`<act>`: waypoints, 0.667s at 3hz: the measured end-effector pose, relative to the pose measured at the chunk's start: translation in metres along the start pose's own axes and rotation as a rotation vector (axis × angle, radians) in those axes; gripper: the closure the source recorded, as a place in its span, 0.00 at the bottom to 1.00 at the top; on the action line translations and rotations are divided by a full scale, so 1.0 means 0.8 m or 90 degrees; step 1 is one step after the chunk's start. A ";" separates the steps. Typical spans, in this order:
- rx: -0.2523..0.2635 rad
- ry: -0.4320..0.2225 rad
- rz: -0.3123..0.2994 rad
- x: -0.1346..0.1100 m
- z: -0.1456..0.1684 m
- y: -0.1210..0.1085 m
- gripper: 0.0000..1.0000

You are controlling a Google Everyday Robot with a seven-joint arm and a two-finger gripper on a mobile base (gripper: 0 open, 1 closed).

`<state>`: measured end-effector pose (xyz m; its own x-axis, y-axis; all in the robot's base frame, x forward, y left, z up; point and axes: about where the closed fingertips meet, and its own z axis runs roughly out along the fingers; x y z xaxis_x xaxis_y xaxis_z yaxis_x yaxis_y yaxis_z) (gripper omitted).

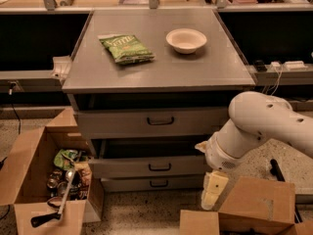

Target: Open middle drawer

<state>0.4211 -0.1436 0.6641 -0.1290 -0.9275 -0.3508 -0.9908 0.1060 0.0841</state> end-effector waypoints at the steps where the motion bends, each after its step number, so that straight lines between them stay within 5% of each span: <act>1: 0.027 0.017 -0.018 0.022 0.042 -0.024 0.00; 2: 0.071 0.017 -0.031 0.043 0.081 -0.064 0.00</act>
Offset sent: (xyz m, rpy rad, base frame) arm 0.0796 -0.0246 -0.1219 -0.0425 -0.2075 -0.0038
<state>0.4645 -0.1579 0.5875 -0.0810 -0.9415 -0.3271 -0.9944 0.0987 -0.0380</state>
